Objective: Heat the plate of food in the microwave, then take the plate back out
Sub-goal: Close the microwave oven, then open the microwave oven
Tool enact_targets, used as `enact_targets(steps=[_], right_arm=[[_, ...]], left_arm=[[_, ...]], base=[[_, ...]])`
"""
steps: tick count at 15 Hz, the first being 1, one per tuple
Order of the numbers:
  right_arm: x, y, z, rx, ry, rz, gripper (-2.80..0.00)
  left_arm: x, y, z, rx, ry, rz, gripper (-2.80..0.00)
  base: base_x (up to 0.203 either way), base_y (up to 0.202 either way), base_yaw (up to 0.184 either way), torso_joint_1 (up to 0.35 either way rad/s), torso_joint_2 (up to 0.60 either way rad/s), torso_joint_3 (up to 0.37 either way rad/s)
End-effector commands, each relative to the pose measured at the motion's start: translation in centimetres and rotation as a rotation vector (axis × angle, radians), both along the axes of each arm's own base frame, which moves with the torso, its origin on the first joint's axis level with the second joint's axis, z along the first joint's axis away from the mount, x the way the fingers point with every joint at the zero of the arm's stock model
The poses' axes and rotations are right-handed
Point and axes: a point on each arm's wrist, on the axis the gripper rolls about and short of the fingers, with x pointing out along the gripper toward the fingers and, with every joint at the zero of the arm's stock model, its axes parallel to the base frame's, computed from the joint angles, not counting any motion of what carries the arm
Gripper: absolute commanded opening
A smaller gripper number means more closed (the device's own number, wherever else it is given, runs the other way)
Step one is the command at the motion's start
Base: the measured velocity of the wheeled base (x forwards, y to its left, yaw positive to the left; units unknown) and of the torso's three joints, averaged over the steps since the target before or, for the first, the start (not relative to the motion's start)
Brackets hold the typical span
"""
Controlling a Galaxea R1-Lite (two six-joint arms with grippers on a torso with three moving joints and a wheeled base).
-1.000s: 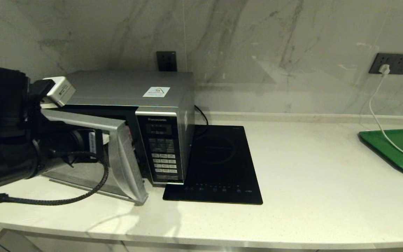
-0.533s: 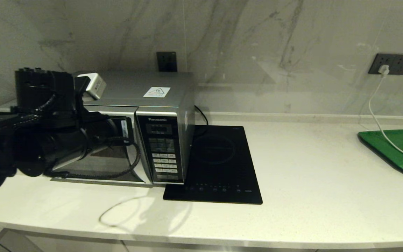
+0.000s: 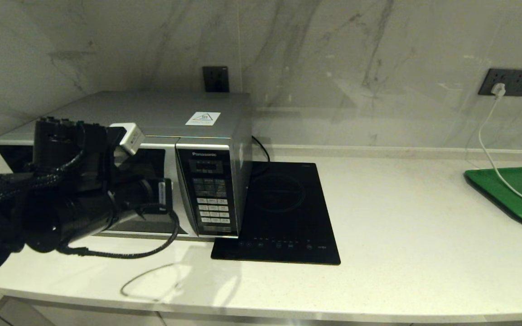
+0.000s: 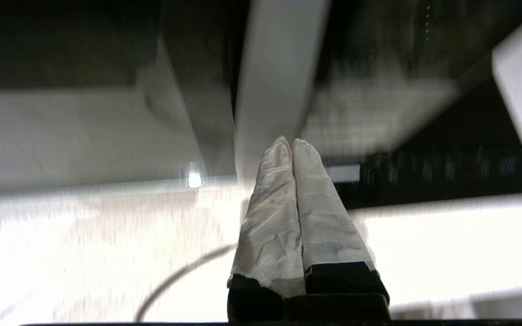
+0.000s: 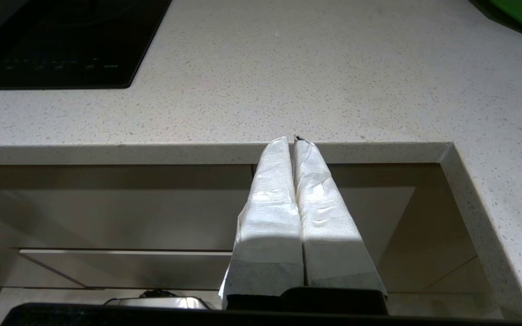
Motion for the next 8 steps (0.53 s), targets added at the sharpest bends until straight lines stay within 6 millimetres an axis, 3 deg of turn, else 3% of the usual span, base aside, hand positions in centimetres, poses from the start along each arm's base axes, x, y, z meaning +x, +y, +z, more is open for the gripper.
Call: enact_targets(steps=[1, 5, 8], right_arm=[[0.0, 0.0, 0.0, 0.000, 0.002, 0.000, -2.80], [0.0, 0.0, 0.0, 0.000, 0.001, 0.000, -2.80], [0.0, 0.0, 0.0, 0.000, 0.001, 0.001, -2.80]], left_arm=[[-2.6, 1.0, -1.3, 0.029, 0.038, -0.011, -2.80], [-5.8, 2.1, -5.2, 0.143, 0.146, -0.066, -2.80], [-5.7, 1.6, -7.1, 0.174, 0.218, -0.097, -2.80]], base=[[0.000, 0.000, 0.000, 0.000, 0.00, 0.000], [0.000, 0.000, 0.000, 0.000, 0.00, 0.000], [0.000, 0.000, 0.000, 0.000, 0.00, 0.000]])
